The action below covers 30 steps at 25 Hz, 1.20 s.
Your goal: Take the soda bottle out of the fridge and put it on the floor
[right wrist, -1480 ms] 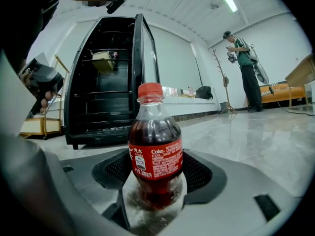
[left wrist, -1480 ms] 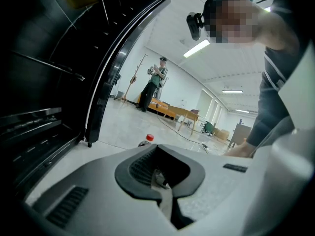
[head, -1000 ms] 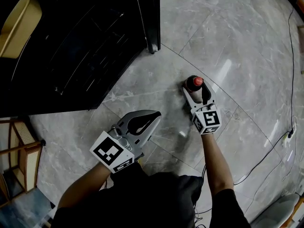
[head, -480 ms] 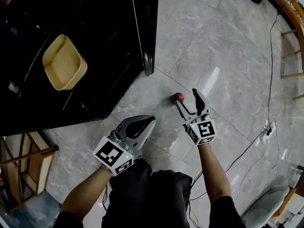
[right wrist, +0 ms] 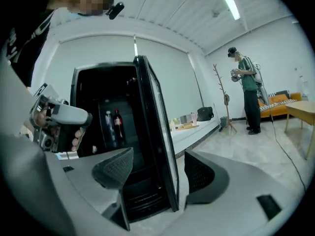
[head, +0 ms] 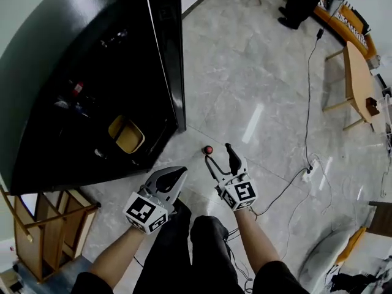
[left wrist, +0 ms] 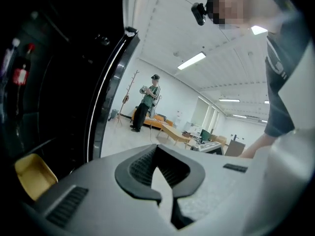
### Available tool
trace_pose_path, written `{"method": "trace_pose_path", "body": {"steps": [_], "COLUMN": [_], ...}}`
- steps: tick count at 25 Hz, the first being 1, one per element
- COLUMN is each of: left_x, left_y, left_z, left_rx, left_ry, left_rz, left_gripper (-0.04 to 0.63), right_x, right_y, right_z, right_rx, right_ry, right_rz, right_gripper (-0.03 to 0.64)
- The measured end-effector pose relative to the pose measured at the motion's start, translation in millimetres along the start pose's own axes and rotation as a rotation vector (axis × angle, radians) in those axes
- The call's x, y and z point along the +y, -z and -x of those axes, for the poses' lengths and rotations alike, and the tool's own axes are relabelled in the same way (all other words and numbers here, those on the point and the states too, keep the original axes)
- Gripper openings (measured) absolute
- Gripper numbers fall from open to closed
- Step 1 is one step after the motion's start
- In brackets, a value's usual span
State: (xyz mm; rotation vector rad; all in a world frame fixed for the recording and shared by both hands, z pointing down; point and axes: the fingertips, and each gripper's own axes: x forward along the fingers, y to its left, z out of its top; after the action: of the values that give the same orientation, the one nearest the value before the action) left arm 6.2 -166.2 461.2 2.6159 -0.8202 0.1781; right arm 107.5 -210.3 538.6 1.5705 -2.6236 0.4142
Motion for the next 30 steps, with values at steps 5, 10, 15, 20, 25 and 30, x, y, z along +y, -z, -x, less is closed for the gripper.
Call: {"method": "trace_pose_path", "body": {"steps": [5, 10, 15, 20, 25, 30], "left_x": [-46, -74, -86, -88, -97, -101], "left_y": [-98, -156, -186, -211, -230, -238], "left_z": [44, 75, 76, 58, 53, 55], "left_rx": [0.004, 0.001, -0.017, -0.048, -0.085, -0.108], "left_ry": [-0.022, -0.039, -0.010, -0.026, -0.092, -0.128], "left_rz": [0.008, 0.007, -0.021, -0.034, -0.021, -0.049], "left_gripper": [0.006, 0.006, 0.006, 0.006, 0.006, 0.006], "right_x": [41, 60, 71, 69, 71, 72], "right_y": [-121, -202, -243, -274, -304, -319], "right_z": [43, 75, 88, 91, 113, 128], "right_rx": [0.006, -0.027, -0.050, -0.042, -0.058, -0.050], "right_ry": [0.003, 0.035, 0.004, -0.044, -0.097, -0.141], "right_rz": [-0.017, -0.047, -0.014, 0.034, 0.046, 0.050], "right_gripper": [0.322, 0.322, 0.321, 0.180, 0.028, 0.023]}}
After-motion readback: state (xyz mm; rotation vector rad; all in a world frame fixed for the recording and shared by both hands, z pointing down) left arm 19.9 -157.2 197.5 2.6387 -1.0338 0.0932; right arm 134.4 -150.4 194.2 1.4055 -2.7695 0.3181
